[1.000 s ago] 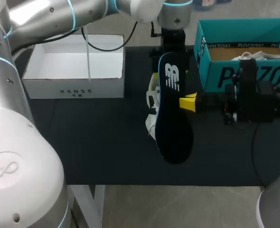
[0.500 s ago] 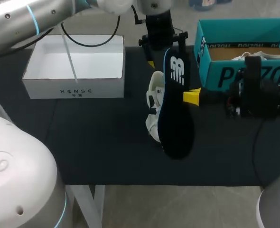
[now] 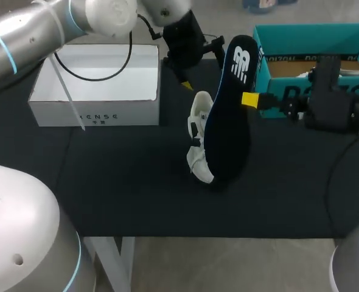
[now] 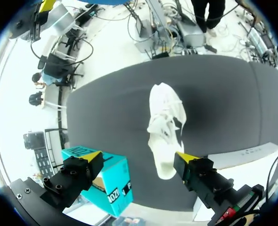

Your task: Take the shoe out of the shoebox, open the shoe tongue, remove and reinsert the insole, then place the shoe into the shoebox

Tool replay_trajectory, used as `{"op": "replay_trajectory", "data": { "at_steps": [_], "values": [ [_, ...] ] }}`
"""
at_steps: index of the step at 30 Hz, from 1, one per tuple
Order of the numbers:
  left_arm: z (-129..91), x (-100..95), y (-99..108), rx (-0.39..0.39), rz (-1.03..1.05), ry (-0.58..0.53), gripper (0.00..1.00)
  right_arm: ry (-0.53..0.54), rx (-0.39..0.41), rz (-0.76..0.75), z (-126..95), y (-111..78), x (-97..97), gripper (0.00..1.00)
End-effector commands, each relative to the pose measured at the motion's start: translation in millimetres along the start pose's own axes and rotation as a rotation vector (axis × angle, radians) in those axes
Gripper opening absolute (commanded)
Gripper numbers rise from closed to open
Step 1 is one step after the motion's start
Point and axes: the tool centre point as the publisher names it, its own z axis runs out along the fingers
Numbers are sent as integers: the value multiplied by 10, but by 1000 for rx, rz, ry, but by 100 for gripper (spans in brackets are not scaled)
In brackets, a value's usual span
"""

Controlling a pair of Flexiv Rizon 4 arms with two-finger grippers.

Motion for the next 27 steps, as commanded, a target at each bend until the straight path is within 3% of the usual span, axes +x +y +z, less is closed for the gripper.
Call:
{"op": "replay_trajectory", "data": {
  "at_steps": [1, 4, 10, 16, 22, 27],
  "values": [
    [8, 28, -14, -4, 2, -40, 100, -17, 28, 56, 262, 108, -124, 0],
    [7, 55, -68, -3, 24, -63, 100, -21, 28, 121, 301, 156, -268, 0],
    [-220, 153, -266, -61, 81, -303, 100, -35, 21, 201, 449, 268, -607, 0],
    [-466, 286, -359, -119, 95, -494, 100, -50, -71, 340, 475, 341, -1017, 0],
    [-655, 364, -378, -92, 128, -632, 100, -43, -99, 411, 489, 443, -1251, 0],
    [-790, 234, -505, -40, 190, -731, 100, -1, -106, 470, 510, 562, -1393, 0]
  ]
}}
